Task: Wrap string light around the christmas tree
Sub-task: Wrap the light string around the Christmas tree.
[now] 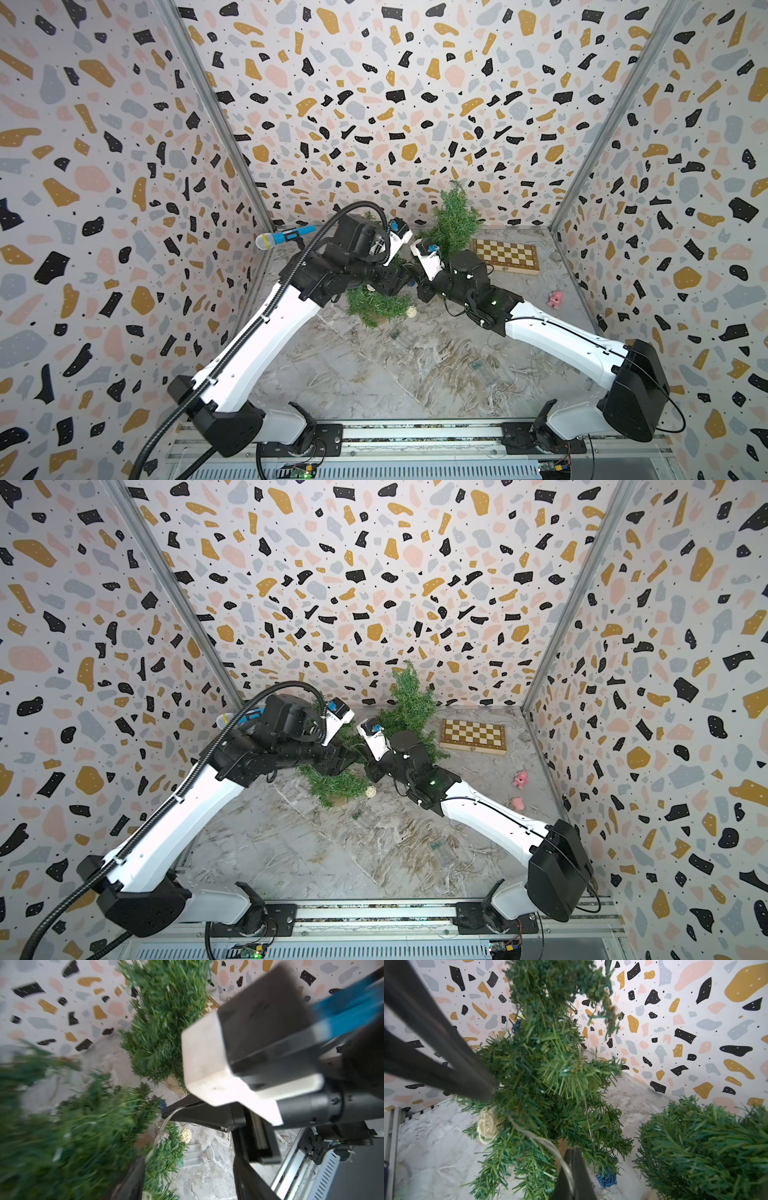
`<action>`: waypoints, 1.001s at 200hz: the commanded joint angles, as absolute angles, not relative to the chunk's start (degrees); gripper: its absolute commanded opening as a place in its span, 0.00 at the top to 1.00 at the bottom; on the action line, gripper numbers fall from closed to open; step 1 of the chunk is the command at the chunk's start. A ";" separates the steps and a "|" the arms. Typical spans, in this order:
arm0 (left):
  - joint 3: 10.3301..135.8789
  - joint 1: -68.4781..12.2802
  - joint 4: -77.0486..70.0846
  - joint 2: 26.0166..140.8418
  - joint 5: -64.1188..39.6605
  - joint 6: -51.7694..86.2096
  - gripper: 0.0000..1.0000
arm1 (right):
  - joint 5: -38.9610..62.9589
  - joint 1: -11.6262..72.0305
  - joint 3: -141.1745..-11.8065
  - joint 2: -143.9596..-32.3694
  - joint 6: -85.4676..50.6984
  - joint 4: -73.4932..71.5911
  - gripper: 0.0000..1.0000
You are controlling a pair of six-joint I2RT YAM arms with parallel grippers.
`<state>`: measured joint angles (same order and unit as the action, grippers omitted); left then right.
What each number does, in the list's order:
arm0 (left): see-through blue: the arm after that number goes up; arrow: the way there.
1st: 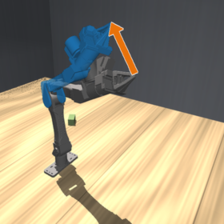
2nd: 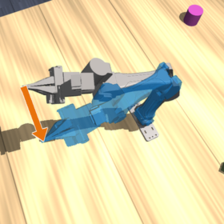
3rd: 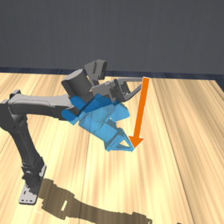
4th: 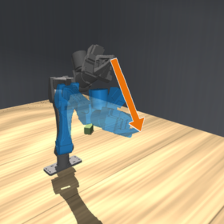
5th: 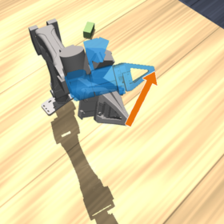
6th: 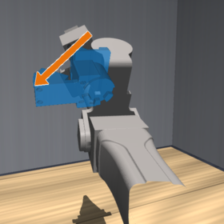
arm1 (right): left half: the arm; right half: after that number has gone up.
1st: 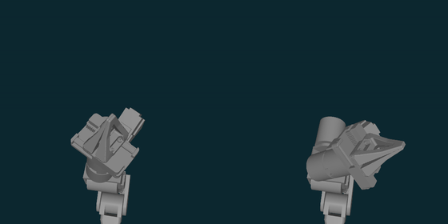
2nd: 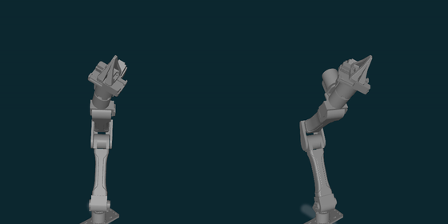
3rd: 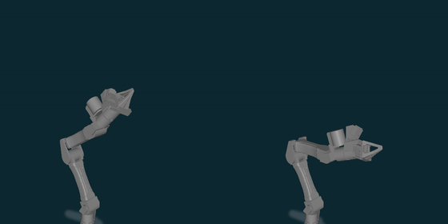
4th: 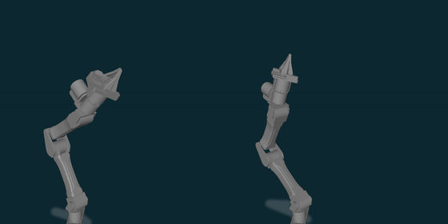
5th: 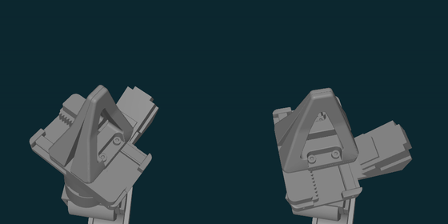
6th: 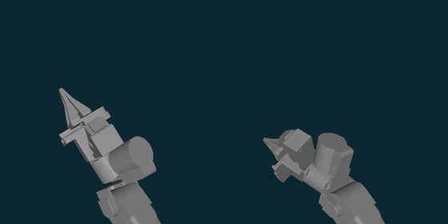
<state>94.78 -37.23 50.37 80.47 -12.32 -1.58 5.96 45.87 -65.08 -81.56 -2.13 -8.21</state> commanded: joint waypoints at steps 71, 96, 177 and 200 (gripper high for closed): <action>90.67 -36.48 48.79 81.41 -10.52 -5.57 0.69 | 9.94 44.82 -66.20 -77.21 -1.92 -8.79 0.94; 93.31 -35.82 50.71 80.54 -5.85 -5.88 0.58 | 7.16 44.82 -65.99 -78.13 -1.31 -6.78 0.94; 92.58 -36.01 47.19 80.21 -11.70 -8.53 0.51 | 15.08 44.82 -63.29 -75.63 0.08 -10.41 0.89; 93.10 -36.02 46.50 81.96 -12.86 -8.65 0.58 | 16.00 44.83 -61.78 -74.05 0.29 -12.16 0.88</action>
<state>93.49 -36.10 49.25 80.34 -10.44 -7.38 12.95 44.88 -62.57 -77.71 -0.69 -8.88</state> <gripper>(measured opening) 0.451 0.116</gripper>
